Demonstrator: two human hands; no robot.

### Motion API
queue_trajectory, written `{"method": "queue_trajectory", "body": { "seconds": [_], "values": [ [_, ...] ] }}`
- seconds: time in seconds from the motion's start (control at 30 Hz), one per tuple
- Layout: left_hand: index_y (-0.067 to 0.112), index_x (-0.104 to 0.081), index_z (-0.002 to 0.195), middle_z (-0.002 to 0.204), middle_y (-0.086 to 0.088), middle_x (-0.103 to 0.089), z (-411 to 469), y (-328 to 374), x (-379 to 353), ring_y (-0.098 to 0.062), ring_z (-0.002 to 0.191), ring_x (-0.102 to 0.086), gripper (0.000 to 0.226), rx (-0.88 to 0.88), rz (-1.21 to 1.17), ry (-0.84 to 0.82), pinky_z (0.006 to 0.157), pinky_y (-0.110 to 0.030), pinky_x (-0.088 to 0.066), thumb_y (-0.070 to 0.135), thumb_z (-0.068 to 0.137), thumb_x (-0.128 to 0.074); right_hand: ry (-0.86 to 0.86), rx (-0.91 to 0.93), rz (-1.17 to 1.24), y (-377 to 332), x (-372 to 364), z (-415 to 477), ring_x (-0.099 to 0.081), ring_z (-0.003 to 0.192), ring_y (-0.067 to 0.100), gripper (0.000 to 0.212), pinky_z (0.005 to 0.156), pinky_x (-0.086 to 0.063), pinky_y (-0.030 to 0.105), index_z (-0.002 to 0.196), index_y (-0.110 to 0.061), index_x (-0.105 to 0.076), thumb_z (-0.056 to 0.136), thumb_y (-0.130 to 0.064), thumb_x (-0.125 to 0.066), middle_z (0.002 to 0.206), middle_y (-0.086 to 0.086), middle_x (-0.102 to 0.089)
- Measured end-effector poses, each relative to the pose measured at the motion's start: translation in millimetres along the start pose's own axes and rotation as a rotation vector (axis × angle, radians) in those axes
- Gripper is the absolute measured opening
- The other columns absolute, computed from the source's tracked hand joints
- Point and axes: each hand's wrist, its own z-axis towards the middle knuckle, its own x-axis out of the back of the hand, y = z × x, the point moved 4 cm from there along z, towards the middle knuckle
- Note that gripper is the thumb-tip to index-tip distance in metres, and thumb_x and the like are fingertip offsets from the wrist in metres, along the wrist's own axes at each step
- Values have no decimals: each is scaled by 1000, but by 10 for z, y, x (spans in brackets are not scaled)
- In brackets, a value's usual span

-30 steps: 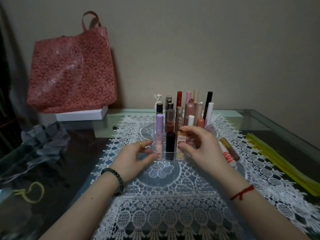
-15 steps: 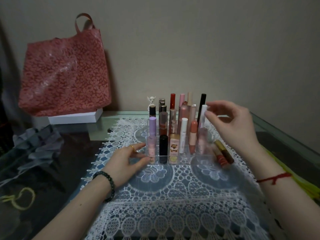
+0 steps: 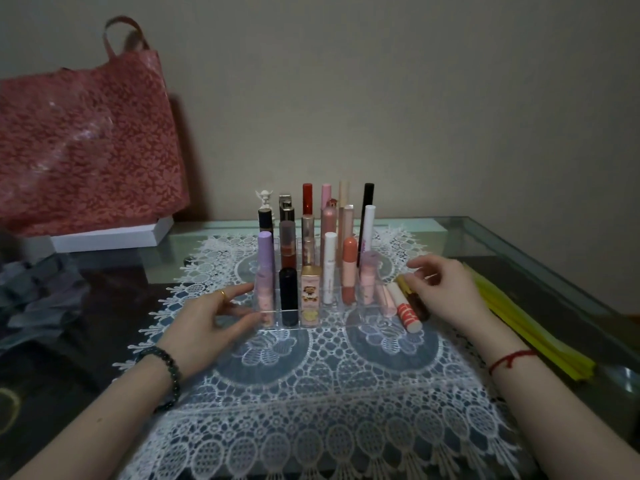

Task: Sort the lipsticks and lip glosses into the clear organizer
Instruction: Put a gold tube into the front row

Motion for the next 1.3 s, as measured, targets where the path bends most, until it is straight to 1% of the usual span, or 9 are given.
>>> {"method": "queue_trajectory", "body": {
  "seconds": [0.2,0.37,0.47,0.53,0.63,0.8,1.03,1.13,1.3],
  "values": [
    [30,-51,121,80,28,-58,2,12,4,14,83,-53,73,-4,7,8,66,-7,-39,62,55,-51,-52,-38,-84,22,-45,-36,-48,62,0,25,49,-29,11,102,-12,-63,81,-23,-66,76,-2,-57],
    [29,-51,121,81,28,-57,2,37,3,13,84,-52,74,-8,23,-1,69,-11,-41,62,55,-50,-95,-87,-159,9,-16,-39,-50,67,8,36,55,-37,15,112,-10,-60,77,-16,-68,79,0,-55],
    [29,-50,121,81,28,-57,-1,37,3,14,83,-52,74,-7,30,0,65,-7,-39,62,55,-50,-117,-78,-196,-7,2,-59,-49,65,5,42,49,-36,7,116,-10,-57,76,-10,-68,81,-3,-53],
    [29,-50,122,81,28,-56,-10,42,0,15,83,-51,71,-8,41,6,63,-5,-37,59,58,-51,-81,-51,-201,-44,32,-77,-48,64,2,42,51,-36,9,118,-12,-57,78,-11,-67,84,-2,-56],
    [30,-50,123,82,29,-57,-17,40,-4,14,82,-52,69,-6,46,2,65,-7,-39,59,60,-51,66,7,-4,-190,129,-107,-47,63,-7,39,42,-34,3,118,-15,-58,80,-9,-64,93,-2,-61],
    [29,-49,123,81,25,-59,-10,37,-6,13,80,-54,65,-7,42,-5,57,-4,-39,54,63,-54,218,152,424,-573,264,-199,-56,71,-2,38,51,-41,0,109,-23,-59,78,-2,-64,90,-10,-57],
    [27,-49,124,83,21,-62,10,2,-9,7,88,-56,64,-18,17,-19,68,-6,-40,52,65,-55,52,348,600,-1135,89,-290,-60,73,-7,40,59,-46,4,99,-30,-57,75,1,-65,92,-10,-60],
    [28,-49,124,82,21,-62,16,-16,-10,8,87,-57,62,-21,17,-19,63,-3,-41,51,67,-56,-6,317,604,-1121,-102,-335,-60,71,-7,42,55,-47,6,94,-35,-56,75,1,-64,92,-9,-59],
    [27,-50,124,80,22,-59,29,-39,-9,8,85,-56,53,-26,42,-3,67,-6,-39,42,74,-62,-59,262,528,-965,-300,-384,-59,76,-10,39,58,-48,7,101,-30,-56,75,-2,-64,90,-12,-57]
  ]
}}
